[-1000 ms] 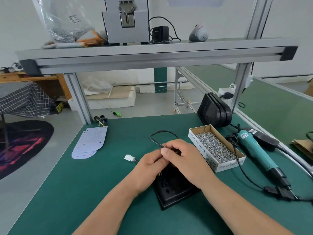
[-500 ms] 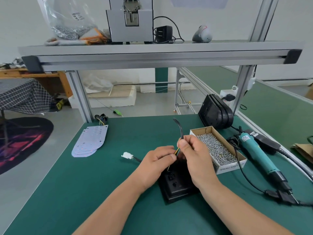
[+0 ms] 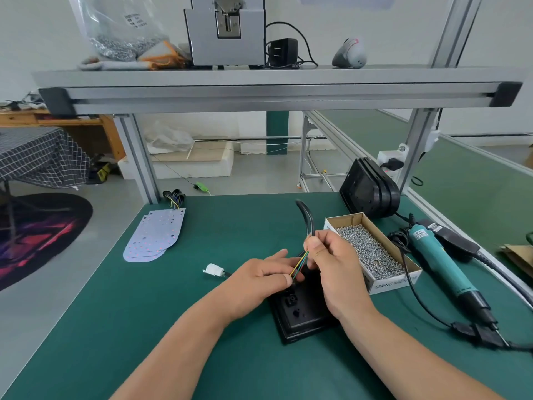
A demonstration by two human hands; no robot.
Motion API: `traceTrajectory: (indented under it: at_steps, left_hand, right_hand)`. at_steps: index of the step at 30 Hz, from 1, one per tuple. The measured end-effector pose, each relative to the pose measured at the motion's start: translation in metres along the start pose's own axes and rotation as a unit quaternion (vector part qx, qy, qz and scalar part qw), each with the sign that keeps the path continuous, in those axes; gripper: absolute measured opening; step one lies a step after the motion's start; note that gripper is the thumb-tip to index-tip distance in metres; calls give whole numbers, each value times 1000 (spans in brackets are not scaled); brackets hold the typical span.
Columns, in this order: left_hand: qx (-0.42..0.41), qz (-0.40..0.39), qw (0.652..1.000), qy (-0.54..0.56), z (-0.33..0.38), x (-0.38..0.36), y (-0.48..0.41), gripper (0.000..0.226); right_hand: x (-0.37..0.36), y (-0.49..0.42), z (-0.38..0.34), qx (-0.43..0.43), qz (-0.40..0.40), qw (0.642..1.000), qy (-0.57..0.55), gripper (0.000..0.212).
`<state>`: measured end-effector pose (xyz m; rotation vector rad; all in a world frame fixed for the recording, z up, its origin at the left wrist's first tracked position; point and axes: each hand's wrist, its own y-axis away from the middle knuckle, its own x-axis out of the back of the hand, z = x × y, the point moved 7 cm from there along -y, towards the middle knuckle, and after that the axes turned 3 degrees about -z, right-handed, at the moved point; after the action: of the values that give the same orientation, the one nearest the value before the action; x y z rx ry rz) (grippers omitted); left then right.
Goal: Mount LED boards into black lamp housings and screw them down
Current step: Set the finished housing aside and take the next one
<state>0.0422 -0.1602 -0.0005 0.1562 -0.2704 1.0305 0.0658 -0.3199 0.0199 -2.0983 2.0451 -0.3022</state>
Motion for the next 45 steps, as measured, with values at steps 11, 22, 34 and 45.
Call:
traceTrajectory:
  at_steps: [11, 22, 34, 45]
  left_hand:
    - [17, -4, 1000, 11, 0, 1, 1, 36]
    - [-33, -8, 999, 7, 17, -4, 3, 31]
    - [-20, 47, 998, -46, 13, -9, 12, 137]
    - [30, 33, 991, -130, -3, -6, 8, 148]
  right_hand:
    - [-2, -1, -1, 20, -10, 1000, -22, 18]
    - [0, 0, -1, 7, 4, 995, -104, 25]
    - [18, -10, -16, 0, 38, 955, -295, 14]
    - [26, -15, -9, -24, 73, 959, -271, 19]
